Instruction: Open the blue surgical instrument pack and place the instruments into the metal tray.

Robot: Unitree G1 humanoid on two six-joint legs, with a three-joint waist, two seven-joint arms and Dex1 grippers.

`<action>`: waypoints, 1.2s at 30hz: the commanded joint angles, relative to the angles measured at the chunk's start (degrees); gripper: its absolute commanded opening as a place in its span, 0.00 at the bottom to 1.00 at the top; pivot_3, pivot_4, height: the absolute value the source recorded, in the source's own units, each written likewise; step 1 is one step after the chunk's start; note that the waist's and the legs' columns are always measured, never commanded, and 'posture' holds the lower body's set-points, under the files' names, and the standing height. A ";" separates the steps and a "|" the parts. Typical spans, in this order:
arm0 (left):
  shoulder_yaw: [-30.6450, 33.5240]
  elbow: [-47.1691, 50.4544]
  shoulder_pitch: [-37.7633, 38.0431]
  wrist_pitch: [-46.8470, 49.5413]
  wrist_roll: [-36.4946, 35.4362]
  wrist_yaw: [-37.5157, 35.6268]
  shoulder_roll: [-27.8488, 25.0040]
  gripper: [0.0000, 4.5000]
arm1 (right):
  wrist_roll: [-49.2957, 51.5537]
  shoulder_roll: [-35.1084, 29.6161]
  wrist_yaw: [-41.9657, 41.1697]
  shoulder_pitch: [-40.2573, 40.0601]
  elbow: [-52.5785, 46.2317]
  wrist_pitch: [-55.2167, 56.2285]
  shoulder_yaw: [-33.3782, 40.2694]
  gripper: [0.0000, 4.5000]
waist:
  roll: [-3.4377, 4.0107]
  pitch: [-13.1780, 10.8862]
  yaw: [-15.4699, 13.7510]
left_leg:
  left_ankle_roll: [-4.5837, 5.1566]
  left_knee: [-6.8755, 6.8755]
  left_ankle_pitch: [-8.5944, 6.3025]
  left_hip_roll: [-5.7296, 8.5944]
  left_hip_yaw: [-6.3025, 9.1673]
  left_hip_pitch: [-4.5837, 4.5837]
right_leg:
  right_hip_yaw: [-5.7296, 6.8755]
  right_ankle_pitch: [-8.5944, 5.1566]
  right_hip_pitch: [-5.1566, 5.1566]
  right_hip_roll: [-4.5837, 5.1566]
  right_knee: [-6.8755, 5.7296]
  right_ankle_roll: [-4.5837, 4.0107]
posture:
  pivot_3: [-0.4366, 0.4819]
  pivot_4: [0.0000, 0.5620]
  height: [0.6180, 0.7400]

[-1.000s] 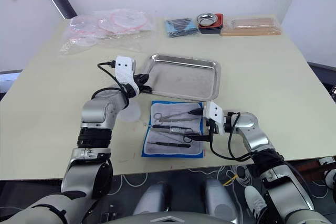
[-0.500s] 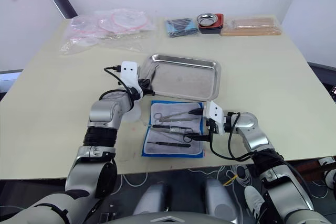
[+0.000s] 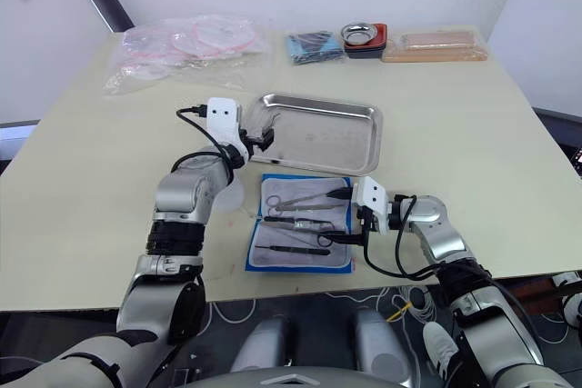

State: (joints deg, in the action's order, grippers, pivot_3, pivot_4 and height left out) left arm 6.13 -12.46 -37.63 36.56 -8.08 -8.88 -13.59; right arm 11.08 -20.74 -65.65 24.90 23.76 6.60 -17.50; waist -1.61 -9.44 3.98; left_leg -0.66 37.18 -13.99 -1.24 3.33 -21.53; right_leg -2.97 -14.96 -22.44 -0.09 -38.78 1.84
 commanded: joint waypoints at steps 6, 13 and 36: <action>-0.76 7.92 3.07 -6.44 -3.90 -12.21 -4.20 0.99 | -5.49 -0.43 2.91 -2.70 5.86 -2.56 -2.02 1.00 | 0.00 0.00 -0.04 | -0.03 -0.02 0.01 0.00 0.00 0.00 | 0.01 0.00 0.00 0.02 0.02 -0.01 | 0.48 0.27 1.00; -2.94 10.73 6.41 -12.09 -5.67 -23.84 -8.62 0.99 | -5.51 -0.66 2.44 -2.75 6.17 -2.50 -2.01 1.00 | 0.00 0.00 -0.02 | -0.04 -0.07 0.02 -0.01 -0.03 0.01 | -0.01 -0.01 -0.01 0.02 0.03 -0.03 | 0.48 0.27 1.00; 2.95 15.23 20.54 -22.37 -21.45 -70.62 -36.89 0.99 | -5.18 -2.26 0.45 -3.60 6.08 -2.39 -1.44 1.00 | 0.12 -0.10 -0.24 | -0.01 -0.47 0.02 -0.26 -0.05 -0.09 | 0.03 -0.13 -0.04 0.57 0.75 -0.37 | 0.48 0.27 1.00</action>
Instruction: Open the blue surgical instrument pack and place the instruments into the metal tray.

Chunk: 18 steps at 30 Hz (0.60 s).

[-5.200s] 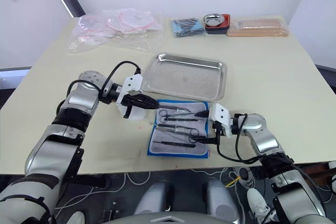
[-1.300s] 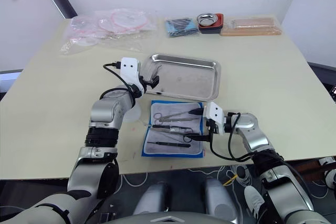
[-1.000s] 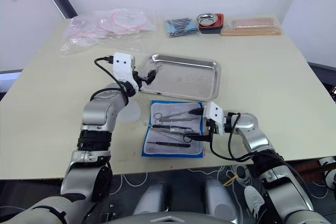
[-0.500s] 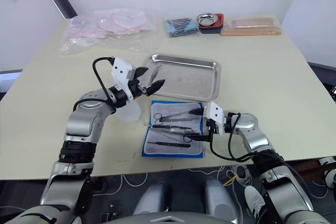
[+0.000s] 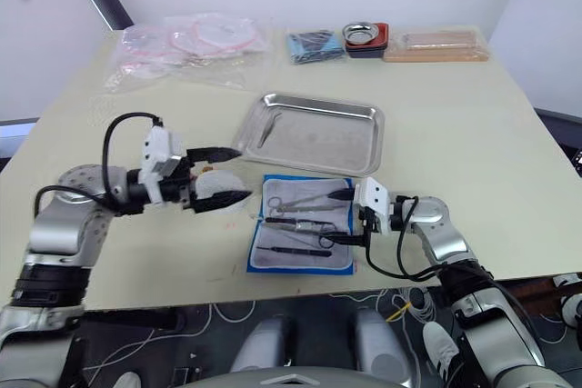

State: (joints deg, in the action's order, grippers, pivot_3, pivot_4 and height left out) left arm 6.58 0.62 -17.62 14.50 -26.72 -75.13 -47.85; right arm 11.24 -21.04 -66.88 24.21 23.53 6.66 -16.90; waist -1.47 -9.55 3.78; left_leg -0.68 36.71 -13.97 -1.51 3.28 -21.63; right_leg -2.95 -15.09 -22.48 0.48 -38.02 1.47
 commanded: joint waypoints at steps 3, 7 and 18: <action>3.30 2.51 1.29 1.33 -5.37 -7.61 -4.85 0.99 | -5.40 -2.08 1.43 -2.64 6.65 -2.31 -1.93 1.00 | -0.07 0.02 -0.15 | 0.00 -0.09 0.00 0.00 0.03 -0.02 | 0.12 0.04 -0.04 0.04 0.09 -0.07 | 0.48 0.27 1.00; 4.09 2.64 2.20 0.80 -6.05 -11.16 -7.47 0.99 | -5.24 -2.42 0.77 -2.50 6.46 -2.23 -1.88 1.00 | -0.05 0.00 -0.18 | 0.00 -0.12 0.00 0.01 -0.01 -0.01 | 0.17 0.04 -0.07 0.10 0.10 -0.07 | 0.48 0.27 1.00; 3.02 2.08 2.62 -0.33 -5.65 -14.10 -9.10 0.99 | -4.14 -3.82 -2.53 -2.47 6.67 -1.30 -1.40 1.00 | 0.01 -0.06 -1.16 | 0.01 -0.21 0.00 0.04 -0.08 -0.06 | 0.34 0.04 -0.12 0.18 0.18 -0.07 | 0.48 0.27 1.00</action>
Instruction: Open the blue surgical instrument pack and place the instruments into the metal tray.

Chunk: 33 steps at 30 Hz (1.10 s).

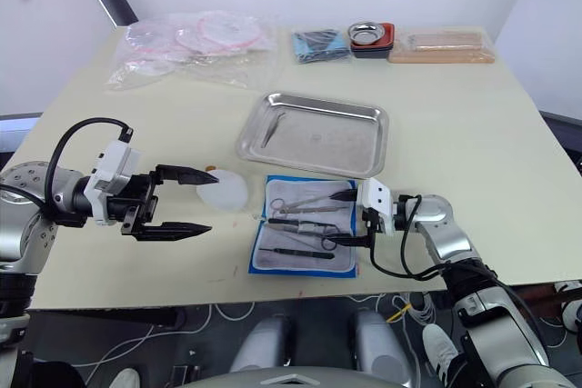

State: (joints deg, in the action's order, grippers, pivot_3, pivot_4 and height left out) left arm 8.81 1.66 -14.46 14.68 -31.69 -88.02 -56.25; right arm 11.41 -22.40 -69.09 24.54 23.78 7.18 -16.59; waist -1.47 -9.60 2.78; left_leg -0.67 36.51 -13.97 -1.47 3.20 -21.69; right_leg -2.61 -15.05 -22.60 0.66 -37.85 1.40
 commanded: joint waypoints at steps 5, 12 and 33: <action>-0.13 0.45 -1.18 -0.97 -0.18 -1.01 -0.04 0.99 | -3.85 -2.97 -2.14 -2.89 6.71 -0.89 -1.40 1.00 | 0.02 -0.03 -0.59 | 0.00 -0.03 0.00 0.02 0.00 -0.08 | 0.05 0.00 -0.01 0.01 0.05 0.00 | 0.48 0.27 1.00; -1.98 -1.73 -3.49 -2.31 1.02 -1.02 1.54 0.99 | -2.74 -3.90 -3.98 -4.38 5.00 -1.16 -0.19 1.00 | 0.01 -0.03 -0.76 | 0.01 -0.04 -0.01 0.18 -0.04 -0.14 | 0.08 -0.01 0.00 -0.03 0.10 0.03 | 0.48 0.27 1.00; -8.64 -8.24 -9.52 -7.50 0.06 -4.48 1.67 0.99 | -1.47 -5.03 -3.40 -10.25 -1.46 -2.25 0.30 1.00 | -0.15 0.02 -2.09 | 0.06 -0.06 -0.04 0.23 -0.21 -0.29 | 0.24 -0.06 0.00 -0.06 0.16 0.09 | 0.48 0.27 1.00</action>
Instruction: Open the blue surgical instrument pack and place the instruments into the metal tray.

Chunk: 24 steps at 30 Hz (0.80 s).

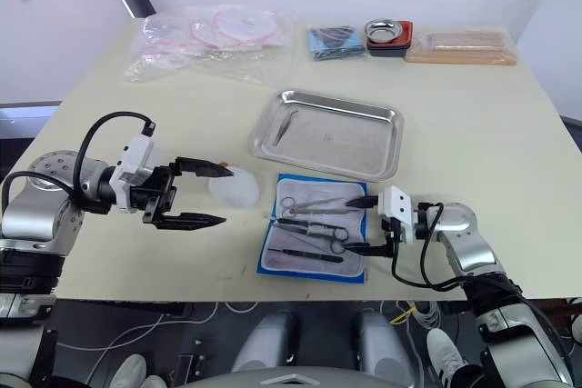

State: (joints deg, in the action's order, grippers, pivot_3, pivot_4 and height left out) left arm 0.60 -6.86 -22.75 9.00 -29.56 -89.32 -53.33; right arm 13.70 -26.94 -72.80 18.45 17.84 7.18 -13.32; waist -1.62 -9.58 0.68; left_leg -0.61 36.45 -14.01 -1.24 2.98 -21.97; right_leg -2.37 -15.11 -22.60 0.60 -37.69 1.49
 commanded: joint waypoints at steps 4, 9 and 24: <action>-2.46 0.78 -1.38 -2.47 -3.86 -3.18 -1.92 0.99 | -4.14 0.33 1.03 -3.86 5.02 -2.00 -3.43 1.00 | -0.03 0.02 0.09 | 0.00 0.00 0.00 -0.01 -0.02 0.02 | -0.01 -0.01 0.00 -0.01 -0.02 -0.02 | 0.48 0.27 1.00; -4.59 -1.08 -4.05 -4.46 -1.18 -2.66 1.14 0.99 | -4.54 1.64 1.59 -3.50 5.67 -1.51 -3.99 1.00 | -0.15 0.09 0.14 | 0.00 0.00 0.00 -0.03 -0.01 0.06 | -0.01 -0.01 0.01 -0.14 -0.05 -0.02 | 0.48 0.27 1.00; -11.42 -13.15 -11.32 -10.42 11.95 3.79 16.75 0.81 | -5.52 3.34 3.44 -4.24 5.18 -1.50 -4.34 1.00 | -0.47 0.30 0.42 | 0.00 0.06 0.00 -0.10 -0.01 0.22 | -0.13 0.07 0.06 -0.52 -0.26 0.05 | 0.48 0.27 1.00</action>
State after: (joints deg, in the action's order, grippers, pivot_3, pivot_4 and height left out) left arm -11.39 -18.72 -33.10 0.26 -18.34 -86.08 -37.11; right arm 12.31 -24.02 -69.71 18.29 18.66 8.08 -13.38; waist -2.09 -9.28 1.11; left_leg -0.61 36.51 -14.01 -1.33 2.96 -21.74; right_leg -2.51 -15.04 -22.53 0.07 -37.96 1.54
